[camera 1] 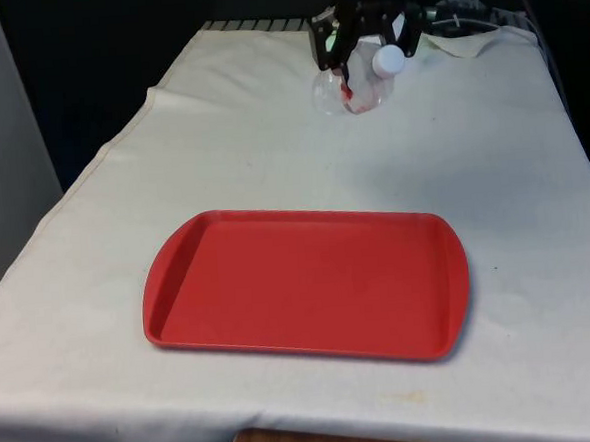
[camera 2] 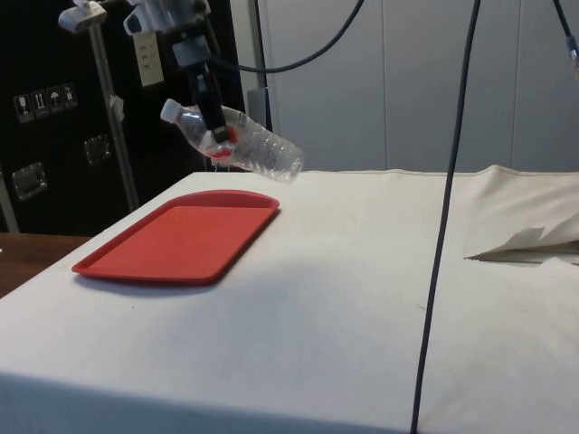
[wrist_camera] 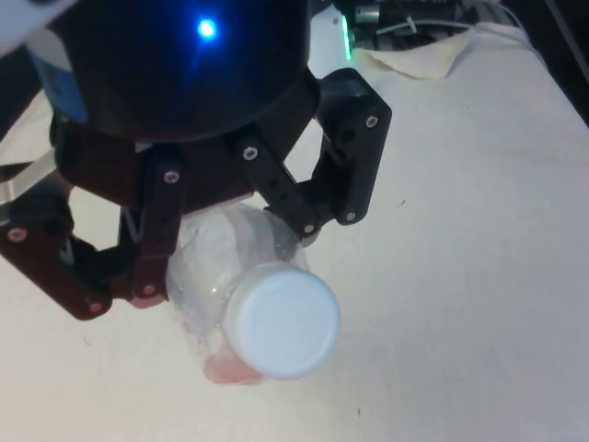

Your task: Place the bottle upright on the tray.

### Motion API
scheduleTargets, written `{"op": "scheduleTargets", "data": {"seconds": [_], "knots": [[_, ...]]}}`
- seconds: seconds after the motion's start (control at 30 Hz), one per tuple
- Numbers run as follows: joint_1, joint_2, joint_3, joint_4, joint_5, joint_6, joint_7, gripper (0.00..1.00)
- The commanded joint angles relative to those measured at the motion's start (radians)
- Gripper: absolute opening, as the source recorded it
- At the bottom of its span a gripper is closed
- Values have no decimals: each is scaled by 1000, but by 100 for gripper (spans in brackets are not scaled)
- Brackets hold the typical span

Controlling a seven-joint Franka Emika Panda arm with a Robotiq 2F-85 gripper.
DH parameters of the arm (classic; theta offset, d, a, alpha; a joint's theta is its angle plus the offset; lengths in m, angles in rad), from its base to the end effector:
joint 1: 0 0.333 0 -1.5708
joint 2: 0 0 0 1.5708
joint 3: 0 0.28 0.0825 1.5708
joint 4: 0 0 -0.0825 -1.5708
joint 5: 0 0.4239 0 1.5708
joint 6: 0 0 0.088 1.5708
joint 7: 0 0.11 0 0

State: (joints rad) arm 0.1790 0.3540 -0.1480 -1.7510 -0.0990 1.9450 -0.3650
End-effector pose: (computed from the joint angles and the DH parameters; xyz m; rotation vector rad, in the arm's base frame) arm 0.6508 0.0176 0.3026 2.9427 0.6650 -0.2695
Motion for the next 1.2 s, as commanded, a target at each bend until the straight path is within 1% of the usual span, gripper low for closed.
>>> {"op": "scheduleTargets", "data": {"seconds": [0.0, 0.03, 0.07, 0.1, 0.23, 0.3, 0.33, 0.37, 0.6, 0.63, 0.67, 0.87, 0.9, 0.93, 1.0, 1.17], "knots": [[-6, 4, 1, 8, 11, 7, -9, 33], [-7, 4, -4, 11, 16, 15, -14, 33], [-2, 1, -7, 6, 8, 13, -7, 33], [-8, 5, -6, 14, 19, 19, -16, 33], [-11, 9, -16, 26, 35, 37, -28, 33], [-11, 10, -20, 30, 42, 46, -33, 33], [-6, 6, -22, 23, 32, 41, -25, 33], [-12, 12, -22, 32, 46, 50, -36, 33], [-17, 20, -37, 50, 75, 85, -56, 33], [-11, 17, -39, 46, 65, 78, -48, 33], [-17, 21, -38, 51, 79, 90, -59, 33], [-19, 17, -49, 42, 112, 136, -78, 33], [-13, 18, -53, 46, 103, 122, -71, 33], [-19, 16, -51, 40, 116, 142, -81, 33], [-18, 15, -54, 37, 127, 156, -87, 33], [-21, 12, -59, 26, 160, 198, -107, 33]]}}
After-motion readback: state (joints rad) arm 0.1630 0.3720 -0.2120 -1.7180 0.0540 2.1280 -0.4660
